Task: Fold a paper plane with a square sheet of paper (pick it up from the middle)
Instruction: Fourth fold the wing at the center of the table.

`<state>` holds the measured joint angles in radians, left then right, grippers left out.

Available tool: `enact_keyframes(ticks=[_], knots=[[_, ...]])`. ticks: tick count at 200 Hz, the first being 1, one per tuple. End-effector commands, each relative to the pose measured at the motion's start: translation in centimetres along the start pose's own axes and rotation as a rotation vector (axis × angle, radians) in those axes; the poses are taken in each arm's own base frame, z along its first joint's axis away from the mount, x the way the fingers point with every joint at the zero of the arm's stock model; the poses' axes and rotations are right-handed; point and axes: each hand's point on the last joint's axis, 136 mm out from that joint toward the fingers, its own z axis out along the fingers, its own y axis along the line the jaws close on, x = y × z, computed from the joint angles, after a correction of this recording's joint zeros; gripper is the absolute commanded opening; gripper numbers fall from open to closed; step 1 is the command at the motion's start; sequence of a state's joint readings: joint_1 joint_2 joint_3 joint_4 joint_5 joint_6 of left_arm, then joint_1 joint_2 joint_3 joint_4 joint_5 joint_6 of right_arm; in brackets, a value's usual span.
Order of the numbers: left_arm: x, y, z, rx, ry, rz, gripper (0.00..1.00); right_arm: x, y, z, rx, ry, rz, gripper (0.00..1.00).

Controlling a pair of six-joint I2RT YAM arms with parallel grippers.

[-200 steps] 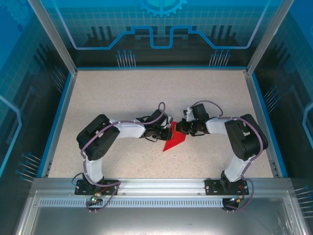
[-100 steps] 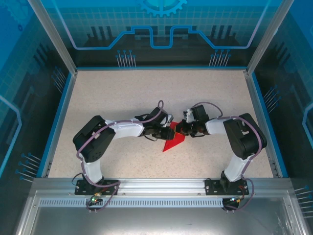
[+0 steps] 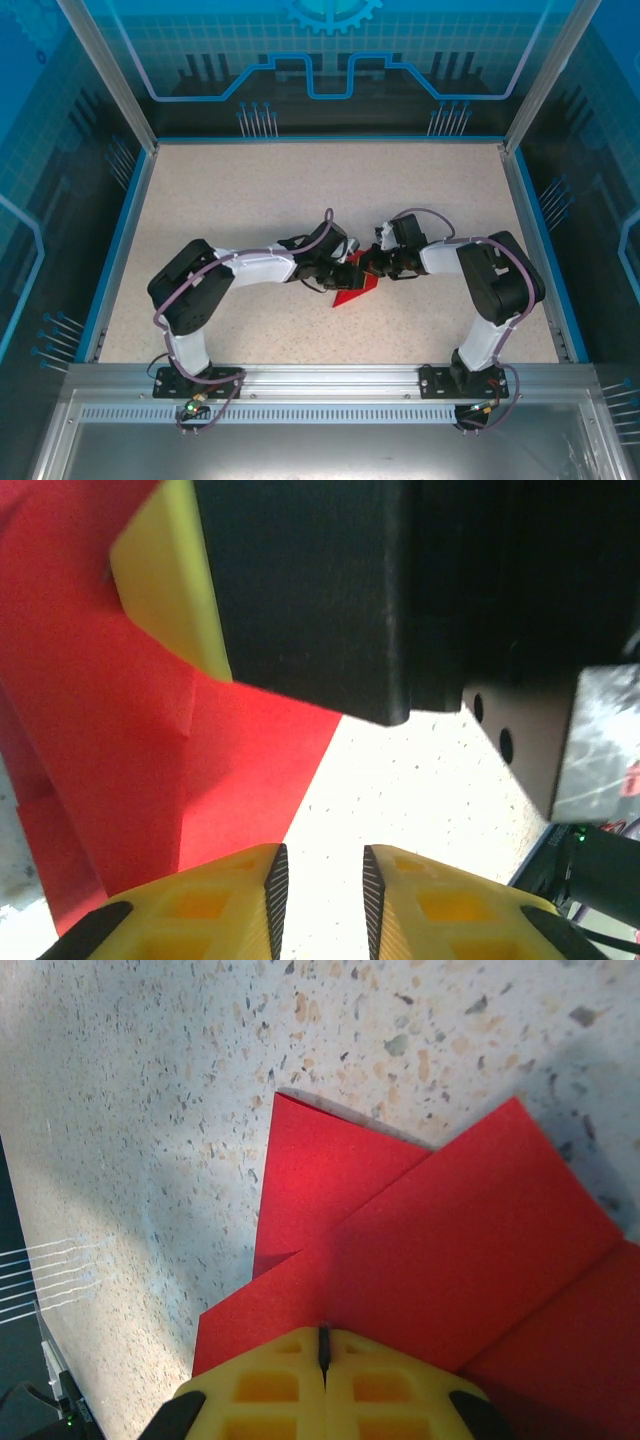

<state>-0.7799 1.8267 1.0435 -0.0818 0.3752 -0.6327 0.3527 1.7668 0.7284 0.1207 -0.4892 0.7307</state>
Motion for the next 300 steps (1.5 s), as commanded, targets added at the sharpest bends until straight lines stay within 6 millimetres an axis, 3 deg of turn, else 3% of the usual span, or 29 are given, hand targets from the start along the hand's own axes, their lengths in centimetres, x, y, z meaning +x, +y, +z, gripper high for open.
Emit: enact_keyframes(ticks=[1,39,82,121,211,300], knots=[[0.9,1.0,0.6,-0.050,0.047,-0.057,0.28,2.1,-5.9,0.8,0.221,0.038,0.099,0.00],[1.9,3.0,1.3,-0.112,0.075,-0.084,0.28,2.1,-6.2,0.8,0.233,0.041,0.102,0.00],[2.2,3.8,1.6,-0.136,0.078,-0.099,0.27,2.3,-6.4,0.8,0.239,0.045,0.104,0.00],[2.7,5.5,1.1,-0.212,0.074,-0.093,0.27,2.4,-6.5,0.8,0.243,0.049,0.103,0.00],[3.6,2.8,-0.3,-0.068,0.070,-0.064,0.27,2.5,-6.7,0.8,0.253,0.055,0.102,0.00],[5.1,6.4,-0.6,-0.225,0.098,-0.079,0.23,2.7,-6.9,0.8,0.260,0.060,0.107,0.00]])
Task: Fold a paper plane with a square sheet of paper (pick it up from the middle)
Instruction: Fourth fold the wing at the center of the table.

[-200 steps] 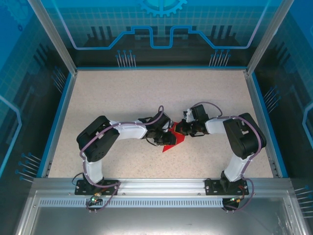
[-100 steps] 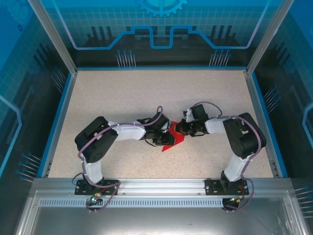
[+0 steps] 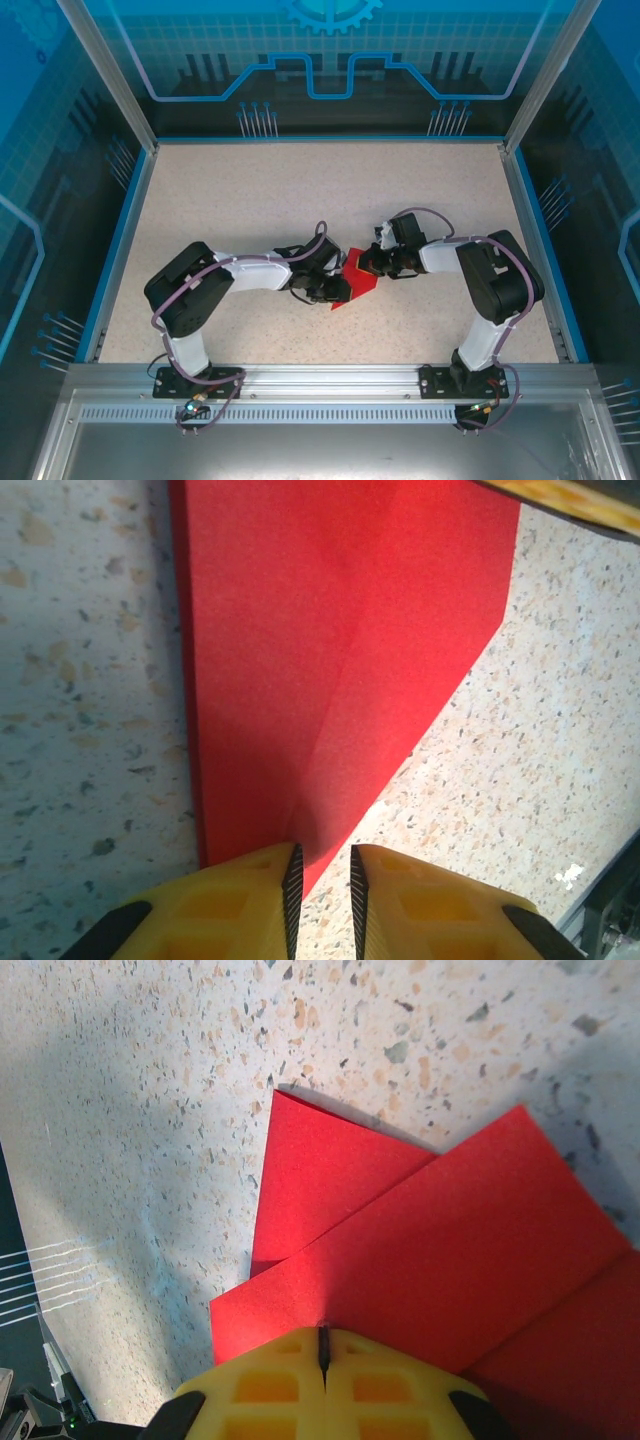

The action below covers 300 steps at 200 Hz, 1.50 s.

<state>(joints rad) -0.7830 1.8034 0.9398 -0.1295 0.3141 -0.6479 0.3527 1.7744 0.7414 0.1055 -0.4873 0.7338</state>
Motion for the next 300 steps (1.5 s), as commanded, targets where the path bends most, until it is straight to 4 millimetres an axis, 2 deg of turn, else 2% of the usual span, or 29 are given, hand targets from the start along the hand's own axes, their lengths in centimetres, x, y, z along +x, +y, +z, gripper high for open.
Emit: enact_keyframes(ticks=[1,39,81,122,186,203,236,300], knots=[[1.7,2.4,-0.3,-0.104,0.047,-0.012,0.23,2.7,-6.9,0.8,0.252,0.054,0.099,0.00],[2.0,2.9,0.2,-0.111,0.060,-0.031,0.22,2.6,-6.7,0.8,0.249,0.053,0.098,0.00],[2.0,0.9,-1.4,-0.028,0.032,-0.007,0.23,2.5,-6.7,0.7,0.250,0.054,0.095,0.00],[3.5,2.6,-0.7,-0.078,0.091,-0.012,0.22,2.5,-6.8,0.8,0.252,0.055,0.097,0.00],[3.9,5.1,-0.2,-0.192,0.104,-0.032,0.22,2.6,-6.9,0.8,0.256,0.057,0.101,0.00],[3.9,5.2,-0.2,-0.193,0.105,-0.033,0.22,2.7,-7.0,0.8,0.258,0.058,0.102,0.00],[3.8,3.8,-1.4,-0.143,0.082,-0.025,0.22,2.7,-6.9,0.7,0.257,0.056,0.100,0.00],[5.6,5.3,-1.1,-0.165,0.129,-0.056,0.21,2.7,-7.1,0.8,0.265,0.057,0.102,0.00]])
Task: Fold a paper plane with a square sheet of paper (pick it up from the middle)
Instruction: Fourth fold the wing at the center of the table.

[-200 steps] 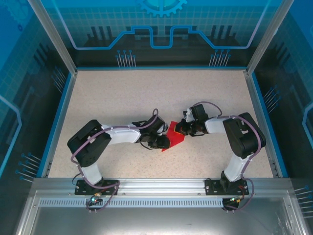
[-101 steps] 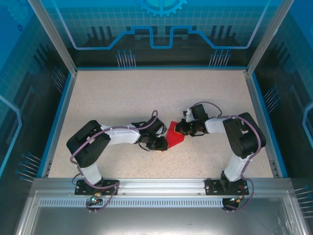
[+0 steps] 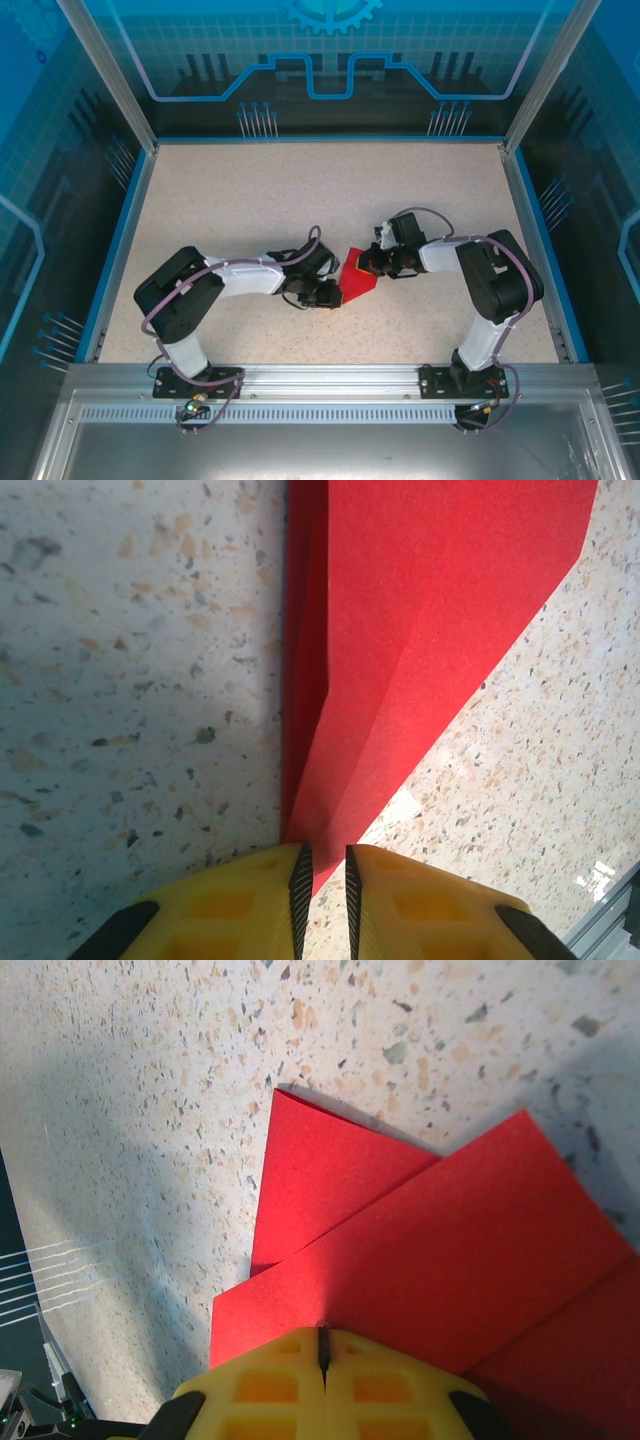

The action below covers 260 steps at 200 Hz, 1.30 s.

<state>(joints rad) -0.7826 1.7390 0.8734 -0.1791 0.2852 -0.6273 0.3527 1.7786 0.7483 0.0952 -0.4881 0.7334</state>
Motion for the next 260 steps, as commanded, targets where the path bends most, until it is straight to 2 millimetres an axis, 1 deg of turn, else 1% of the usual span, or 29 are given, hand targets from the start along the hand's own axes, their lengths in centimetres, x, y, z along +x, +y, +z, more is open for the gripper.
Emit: enact_keyframes(ticks=[1,26,47,70,91,106,120,128,154,172,188,215,233,260], knots=[[3.8,3.5,0.2,-0.111,0.115,-0.054,0.21,2.7,-7.1,0.8,0.261,0.052,0.100,0.00],[4.1,3.7,0.4,-0.116,0.137,-0.045,0.17,2.7,-7.2,0.8,0.263,0.054,0.102,0.00],[4.3,3.7,0.1,-0.120,0.142,-0.039,0.13,2.7,-7.1,0.8,0.263,0.052,0.103,0.00],[5.1,4.0,-0.2,-0.128,0.155,-0.034,0.07,2.7,-7.1,0.7,0.263,0.053,0.104,0.00],[5.8,4.5,-0.6,-0.150,0.171,-0.024,0.05,2.7,-7.2,0.8,0.267,0.054,0.103,0.00],[5.7,4.4,-1.0,-0.152,0.162,-0.008,0.04,2.7,-7.3,0.8,0.268,0.054,0.104,0.00],[4.8,3.4,-1.5,-0.127,0.132,0.021,0.04,2.7,-7.3,0.9,0.268,0.056,0.104,0.00],[4.0,2.4,-1.9,-0.101,0.104,0.041,0.04,2.7,-7.3,0.8,0.269,0.056,0.106,0.00],[0.6,-1.0,-3.5,-0.006,-0.040,0.091,0.06,2.5,-7.0,0.8,0.261,0.053,0.102,0.00],[-0.9,-2.4,-3.9,0.043,-0.110,0.093,0.06,2.3,-6.9,0.8,0.259,0.049,0.102,0.00],[-1.7,-2.8,-3.6,0.065,-0.137,0.079,0.07,2.3,-6.8,0.8,0.258,0.049,0.099,0.00],[-2.1,-3.3,-2.0,0.068,-0.109,0.074,0.07,2.3,-6.9,0.8,0.259,0.050,0.098,0.00],[-2.1,-2.8,-1.2,0.045,-0.092,0.065,0.06,2.3,-6.8,0.7,0.257,0.050,0.100,0.00],[-1.8,-1.4,-0.4,-0.011,-0.079,0.053,0.06,2.3,-6.8,0.8,0.256,0.054,0.100,0.00]])
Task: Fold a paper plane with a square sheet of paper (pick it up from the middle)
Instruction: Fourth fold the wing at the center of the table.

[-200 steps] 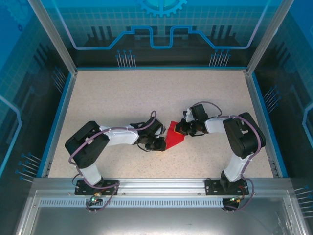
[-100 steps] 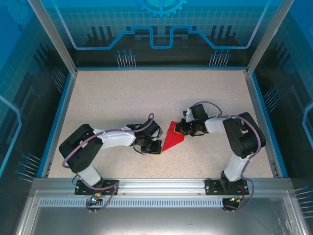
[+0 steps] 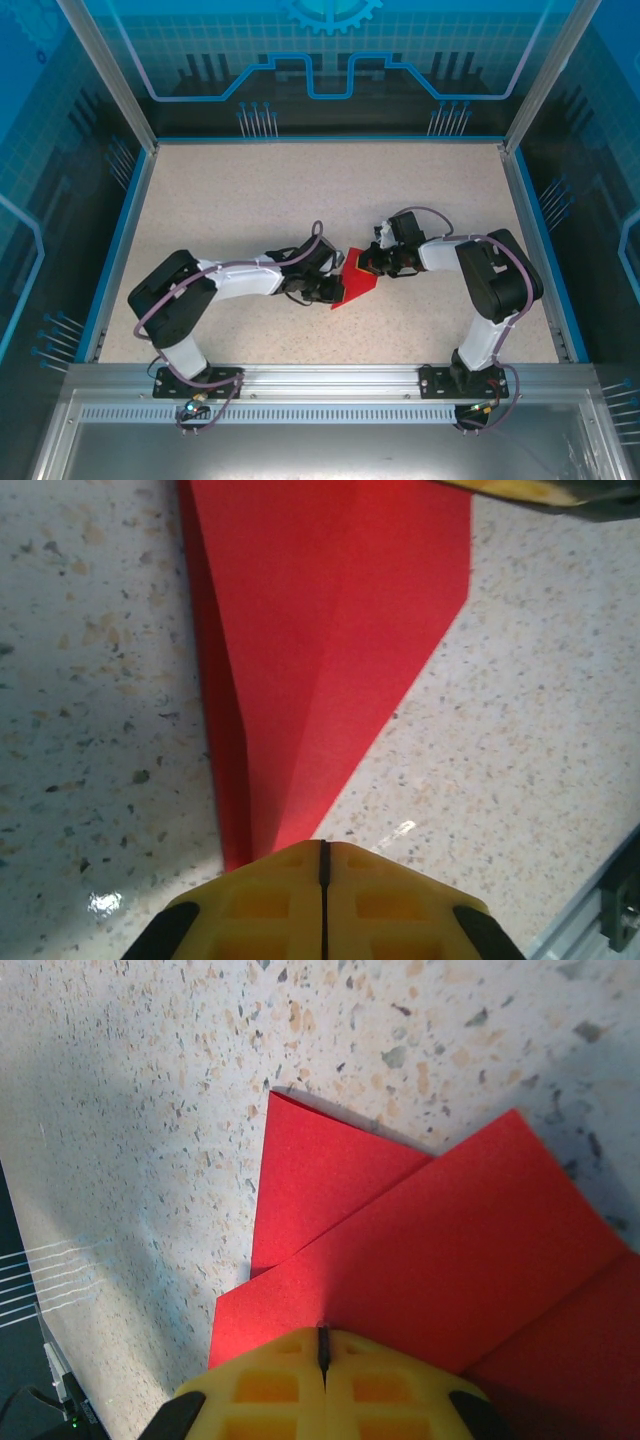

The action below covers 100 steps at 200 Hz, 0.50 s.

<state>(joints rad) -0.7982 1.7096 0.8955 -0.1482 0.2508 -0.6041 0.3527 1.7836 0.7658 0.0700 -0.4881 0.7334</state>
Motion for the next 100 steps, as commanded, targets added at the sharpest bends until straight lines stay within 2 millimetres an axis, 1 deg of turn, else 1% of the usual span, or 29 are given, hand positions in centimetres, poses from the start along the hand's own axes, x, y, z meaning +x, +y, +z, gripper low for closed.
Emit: enact_keyframes(ticks=[1,34,60,76,89,100], knots=[[-0.2,0.5,0.6,-0.041,-0.004,-0.011,0.05,2.3,-6.8,0.8,0.248,0.044,0.094,0.00],[0.5,1.8,1.2,-0.073,0.006,-0.011,0.05,2.3,-6.7,0.8,0.243,0.042,0.089,0.00],[1.1,2.8,1.6,-0.099,0.016,-0.016,0.03,2.0,-6.1,0.7,0.219,0.036,0.073,0.00],[1.5,3.4,1.7,-0.112,0.026,-0.022,0.01,1.3,-4.6,0.3,0.172,0.015,0.035,0.00],[2.1,3.9,1.9,-0.124,0.037,-0.032,0.01,0.4,-2.7,-0.4,0.113,-0.013,-0.017,0.00],[2.4,4.2,1.9,-0.131,0.043,-0.040,0.00,-0.4,-0.6,-1.3,0.057,-0.040,-0.071,0.00]])
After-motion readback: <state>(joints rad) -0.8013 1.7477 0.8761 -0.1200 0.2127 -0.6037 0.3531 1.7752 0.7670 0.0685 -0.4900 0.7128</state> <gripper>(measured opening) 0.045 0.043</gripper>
